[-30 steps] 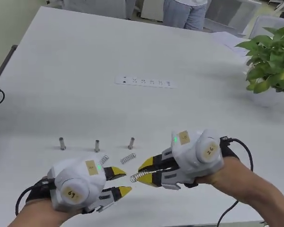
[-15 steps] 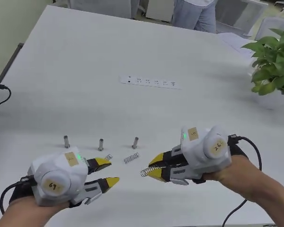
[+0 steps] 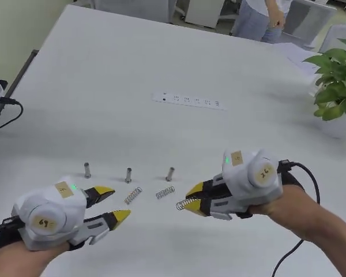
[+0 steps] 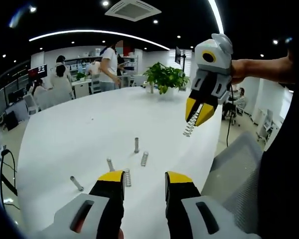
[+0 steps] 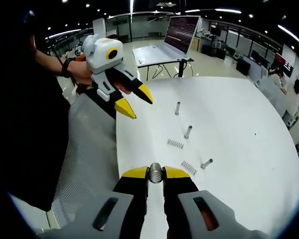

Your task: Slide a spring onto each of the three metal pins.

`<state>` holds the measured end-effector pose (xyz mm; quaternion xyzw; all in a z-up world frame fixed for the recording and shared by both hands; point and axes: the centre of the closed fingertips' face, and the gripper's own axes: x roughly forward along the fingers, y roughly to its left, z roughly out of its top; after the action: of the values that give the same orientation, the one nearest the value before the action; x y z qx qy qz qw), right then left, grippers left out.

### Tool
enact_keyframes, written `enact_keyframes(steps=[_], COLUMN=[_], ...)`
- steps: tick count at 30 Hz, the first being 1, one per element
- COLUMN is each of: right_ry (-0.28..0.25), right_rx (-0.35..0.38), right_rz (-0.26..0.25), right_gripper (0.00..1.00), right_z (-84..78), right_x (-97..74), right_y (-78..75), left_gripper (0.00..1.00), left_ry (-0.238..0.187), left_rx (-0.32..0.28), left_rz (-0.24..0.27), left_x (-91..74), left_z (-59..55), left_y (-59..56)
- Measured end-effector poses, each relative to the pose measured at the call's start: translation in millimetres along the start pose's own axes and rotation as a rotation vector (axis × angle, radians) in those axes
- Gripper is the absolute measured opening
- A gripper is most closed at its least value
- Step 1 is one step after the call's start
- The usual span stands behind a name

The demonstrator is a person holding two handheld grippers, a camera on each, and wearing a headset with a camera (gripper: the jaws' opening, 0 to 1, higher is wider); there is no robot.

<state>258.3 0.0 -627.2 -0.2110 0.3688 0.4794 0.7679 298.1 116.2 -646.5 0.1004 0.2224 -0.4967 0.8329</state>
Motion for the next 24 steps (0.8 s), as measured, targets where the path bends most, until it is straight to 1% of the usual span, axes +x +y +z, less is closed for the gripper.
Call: enact_keyframes(steps=[5, 12, 17, 21, 24], right_ry=[0.020, 0.046, 0.075, 0.098, 0.108], right_rx=[-0.008, -0.007, -0.009, -0.008, -0.014], right_rz=[-0.004, -0.021, -0.024, -0.009, -0.008], right_gripper=[0.08, 0.08, 0.08, 0.08, 0.08], right_z=[1.5, 4.8, 7.4, 8.5, 11.9], right_x=[2.1, 5.7, 10.2, 17.2, 21.2], right_y=[-6.6, -20.9, -30.8, -36.4, -41.0], left_gripper=[0.28, 0.32, 0.34, 0.36, 0.37], left_ry=[0.001, 0.002, 0.006, 0.011, 0.011], left_rx=[-0.025, -0.046, -0.056, -0.064, -0.072], left_rz=[0.049, 0.098, 0.119, 0.130, 0.135], left_x=[-8.8, -19.4, -25.3, -27.9, -30.0], left_z=[-7.6, -13.4, -18.0, -22.5, -25.0], left_y=[18.5, 38.9, 46.6, 49.4, 50.9])
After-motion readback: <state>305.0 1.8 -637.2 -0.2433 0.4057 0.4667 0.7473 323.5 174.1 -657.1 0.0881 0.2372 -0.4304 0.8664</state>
